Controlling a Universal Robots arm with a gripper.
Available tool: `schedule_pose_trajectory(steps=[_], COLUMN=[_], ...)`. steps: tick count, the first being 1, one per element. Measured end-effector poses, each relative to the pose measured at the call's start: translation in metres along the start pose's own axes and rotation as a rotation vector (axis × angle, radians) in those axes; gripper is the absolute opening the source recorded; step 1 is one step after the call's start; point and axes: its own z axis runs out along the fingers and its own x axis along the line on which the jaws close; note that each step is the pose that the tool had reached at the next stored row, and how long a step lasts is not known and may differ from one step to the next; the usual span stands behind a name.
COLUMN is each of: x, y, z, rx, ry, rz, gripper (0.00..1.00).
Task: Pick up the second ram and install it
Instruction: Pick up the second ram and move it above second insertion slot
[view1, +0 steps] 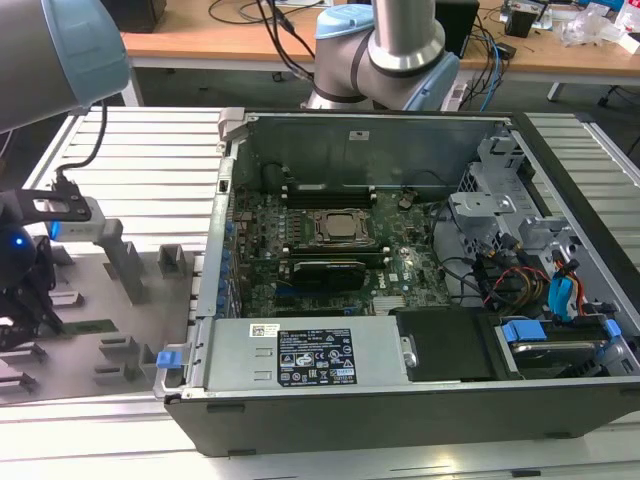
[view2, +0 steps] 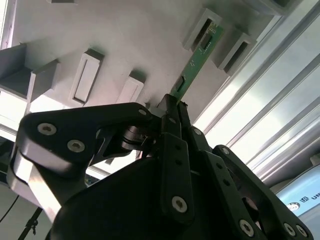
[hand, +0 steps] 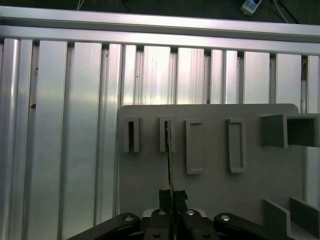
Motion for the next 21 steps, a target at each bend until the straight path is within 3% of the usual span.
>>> schedule_pose_trajectory(steps=[7,21], x=[-0.0002,-0.001], y=[0.0003,0.0012], z=[-0.0065,-0.0266], rx=[0.0,0.0], ry=[0.0,0.0], rz=[0.0,0.0], gripper=[0.13,0.13])
